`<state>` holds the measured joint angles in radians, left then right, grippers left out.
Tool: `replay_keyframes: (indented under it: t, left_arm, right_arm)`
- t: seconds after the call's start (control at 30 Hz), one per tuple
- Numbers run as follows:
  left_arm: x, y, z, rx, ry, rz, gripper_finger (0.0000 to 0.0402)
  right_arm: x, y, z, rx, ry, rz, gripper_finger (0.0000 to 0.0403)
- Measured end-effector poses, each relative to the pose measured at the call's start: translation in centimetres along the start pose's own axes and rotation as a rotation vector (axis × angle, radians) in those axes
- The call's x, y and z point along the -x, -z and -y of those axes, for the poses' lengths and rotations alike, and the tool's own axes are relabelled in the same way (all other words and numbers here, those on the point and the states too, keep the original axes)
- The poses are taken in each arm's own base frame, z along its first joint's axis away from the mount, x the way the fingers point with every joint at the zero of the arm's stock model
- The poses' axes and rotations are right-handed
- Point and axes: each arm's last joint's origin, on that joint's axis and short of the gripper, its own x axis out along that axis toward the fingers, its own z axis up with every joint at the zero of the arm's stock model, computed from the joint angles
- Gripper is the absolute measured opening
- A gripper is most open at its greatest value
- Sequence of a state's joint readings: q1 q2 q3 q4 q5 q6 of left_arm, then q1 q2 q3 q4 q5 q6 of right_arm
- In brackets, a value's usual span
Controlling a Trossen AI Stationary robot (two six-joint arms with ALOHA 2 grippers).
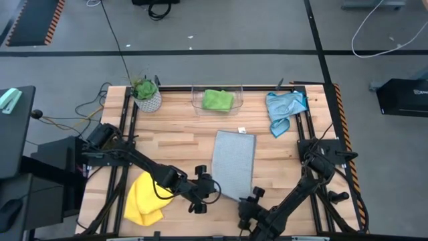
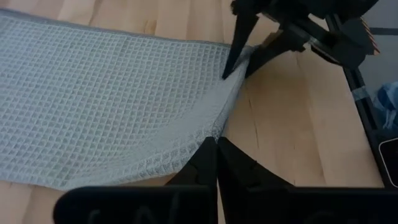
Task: Fold microfiber towels
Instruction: Fold the gray microfiber cloth
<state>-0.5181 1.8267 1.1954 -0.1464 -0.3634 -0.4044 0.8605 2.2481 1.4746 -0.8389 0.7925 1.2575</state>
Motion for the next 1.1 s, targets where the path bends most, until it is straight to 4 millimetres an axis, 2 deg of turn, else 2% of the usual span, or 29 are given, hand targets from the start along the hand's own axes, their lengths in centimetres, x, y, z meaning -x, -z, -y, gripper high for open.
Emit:
replay_keyframes:
  t: [0.17,0.3,0.4,0.47,0.57,0.67,0.77,0.93,1.1]
  left_arm:
    - [0.4,0.3,1.1,-0.004,0.025,0.01,0.0006]
    - [1.3,0.8,3.2,-0.025,0.088,0.048,0.0004]
    - [2.1,0.9,4.7,-0.031,0.122,0.089,0.0006]
    - [2.7,0.6,5.3,-0.02,0.074,0.118,0.0007]
    - [2.8,0.1,4.7,-0.034,-0.047,0.115,0.0004]
    - [1.9,-0.2,2.6,-0.015,-0.158,0.086,0.0005]
    - [0.8,0.1,0.0,0.025,-0.243,0.039,0.0004]
    - [-0.9,1.0,-3.9,0.064,-0.346,-0.008,0.0004]
    - [-1.9,1.7,-6.9,0.099,-0.411,-0.032,0.0003]
  right_arm:
    - [1.8,0.4,0.4,0.045,-0.018,-0.025,0.0025]
    - [4.7,-0.1,0.7,0.094,-0.102,-0.022,0.002]
    - [7.4,-1.2,1.6,0.109,-0.173,-0.008,0.0019]
    - [8.8,-2.4,2.6,0.115,-0.201,0.002,0.0019]
    - [9.8,-4.7,4.7,0.123,-0.197,0.003,0.0018]
    - [9.0,-6.4,6.7,0.129,-0.164,-0.007,0.0018]
    - [7.0,-7.2,8.6,0.136,-0.101,-0.031,0.0018]
    - [3.0,-7.2,11.7,0.11,-0.022,-0.095,0.0018]
    - [0.1,-7.0,14.2,0.081,-0.039,-0.108,0.0018]
